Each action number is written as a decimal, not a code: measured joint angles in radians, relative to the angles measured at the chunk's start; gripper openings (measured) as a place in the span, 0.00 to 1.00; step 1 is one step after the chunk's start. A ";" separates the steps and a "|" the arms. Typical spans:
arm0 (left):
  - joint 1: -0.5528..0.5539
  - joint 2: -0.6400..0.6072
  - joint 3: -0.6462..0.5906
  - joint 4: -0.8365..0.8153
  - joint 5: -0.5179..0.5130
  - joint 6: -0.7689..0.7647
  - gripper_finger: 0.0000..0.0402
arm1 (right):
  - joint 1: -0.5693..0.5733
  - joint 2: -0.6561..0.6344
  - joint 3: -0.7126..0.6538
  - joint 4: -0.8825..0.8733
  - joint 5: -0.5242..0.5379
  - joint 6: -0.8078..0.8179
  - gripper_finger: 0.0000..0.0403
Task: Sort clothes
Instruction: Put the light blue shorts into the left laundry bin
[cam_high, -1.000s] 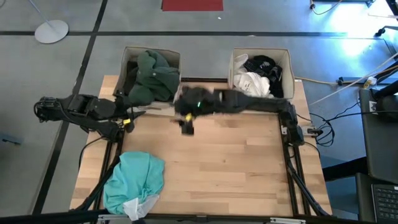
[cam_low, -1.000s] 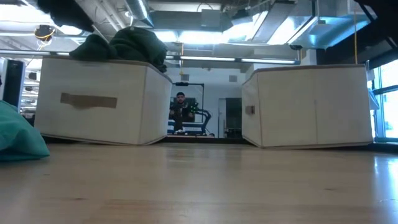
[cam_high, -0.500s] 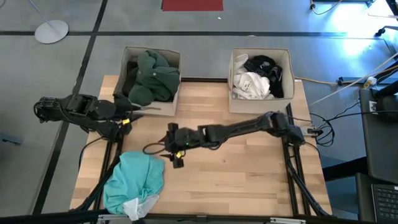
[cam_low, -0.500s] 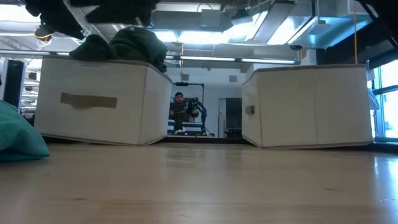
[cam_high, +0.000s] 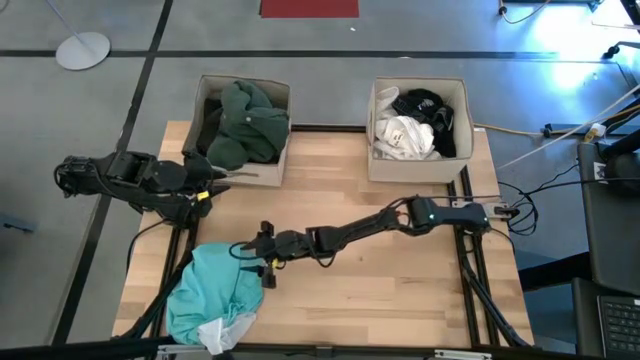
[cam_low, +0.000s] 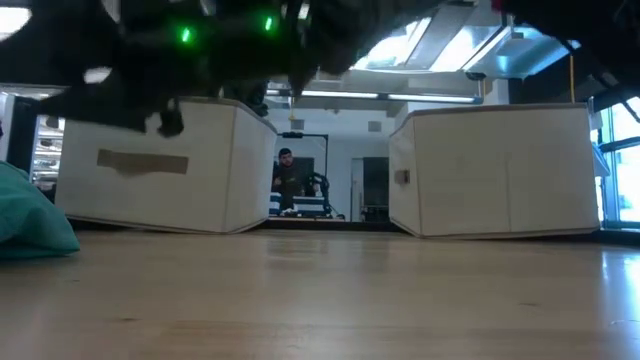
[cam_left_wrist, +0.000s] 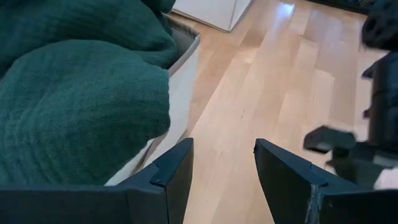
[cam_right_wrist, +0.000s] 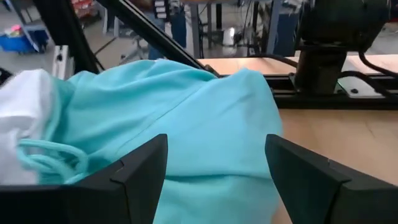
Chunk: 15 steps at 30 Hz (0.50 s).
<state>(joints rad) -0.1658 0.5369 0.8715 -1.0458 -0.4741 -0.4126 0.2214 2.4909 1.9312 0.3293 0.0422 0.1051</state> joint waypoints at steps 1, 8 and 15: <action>0.000 0.000 0.000 0.000 0.000 0.000 0.40 | 0.000 0.017 0.000 0.031 0.002 0.001 0.67; 0.000 0.000 0.000 0.000 0.000 0.000 0.40 | 0.001 0.119 0.001 0.198 0.052 0.005 0.67; 0.000 0.000 0.000 0.000 0.000 0.006 0.40 | 0.007 0.253 0.118 0.204 0.046 0.050 0.67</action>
<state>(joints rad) -0.1658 0.5373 0.8715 -1.0457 -0.4744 -0.4067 0.2281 2.7441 2.0489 0.5336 0.0887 0.1551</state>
